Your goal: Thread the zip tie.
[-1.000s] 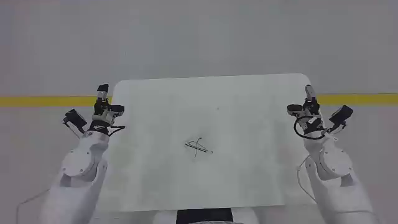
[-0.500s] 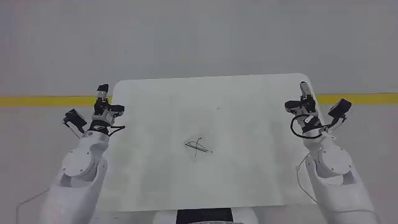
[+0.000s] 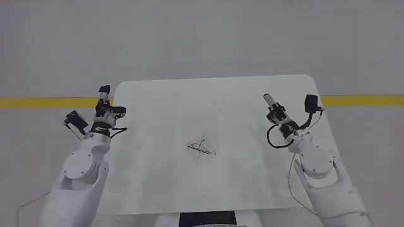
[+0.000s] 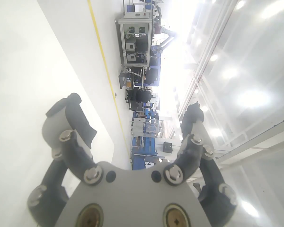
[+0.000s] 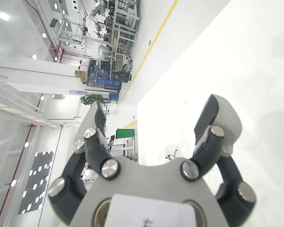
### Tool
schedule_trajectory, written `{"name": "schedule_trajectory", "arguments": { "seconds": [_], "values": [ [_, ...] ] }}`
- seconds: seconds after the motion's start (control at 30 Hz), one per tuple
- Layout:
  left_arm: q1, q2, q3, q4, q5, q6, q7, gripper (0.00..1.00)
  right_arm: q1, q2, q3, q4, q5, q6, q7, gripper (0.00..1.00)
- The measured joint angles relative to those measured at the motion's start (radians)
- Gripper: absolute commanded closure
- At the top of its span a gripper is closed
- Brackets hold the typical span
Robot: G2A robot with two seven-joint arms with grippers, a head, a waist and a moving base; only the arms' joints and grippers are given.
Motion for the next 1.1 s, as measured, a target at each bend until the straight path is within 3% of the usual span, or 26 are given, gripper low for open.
{"name": "schedule_trajectory", "arguments": {
  "seconds": [0.17, 0.23, 0.47, 0.6, 0.93, 1.1],
  "values": [
    [0.0, 0.0, 0.0, 0.0, 0.0, 0.0, 0.0, 0.0, 0.004, 0.001, -0.006, -0.004, -0.007, 0.0, 0.008, 0.0],
    [0.0, 0.0, 0.0, 0.0, 0.0, 0.0, 0.0, 0.0, 0.021, 0.004, -0.03, -0.015, -0.06, 0.015, 0.056, 0.0],
    [0.0, 0.0, 0.0, 0.0, 0.0, 0.0, 0.0, 0.0, 0.1, 0.011, -0.141, -0.016, -0.3, 0.178, 0.272, 0.0],
    [0.0, 0.0, 0.0, 0.0, 0.0, 0.0, 0.0, 0.0, 0.111, 0.009, -0.165, 0.0, -0.359, 0.176, 0.352, 0.0],
    [0.0, 0.0, 0.0, 0.0, 0.0, 0.0, 0.0, 0.0, 0.11, 0.009, -0.164, -0.002, -0.356, 0.176, 0.354, 0.0],
    [0.0, 0.0, 0.0, 0.0, 0.0, 0.0, 0.0, 0.0, 0.176, 0.005, -0.264, -0.01, -0.473, 0.176, 0.475, 0.0]
  ]
}}
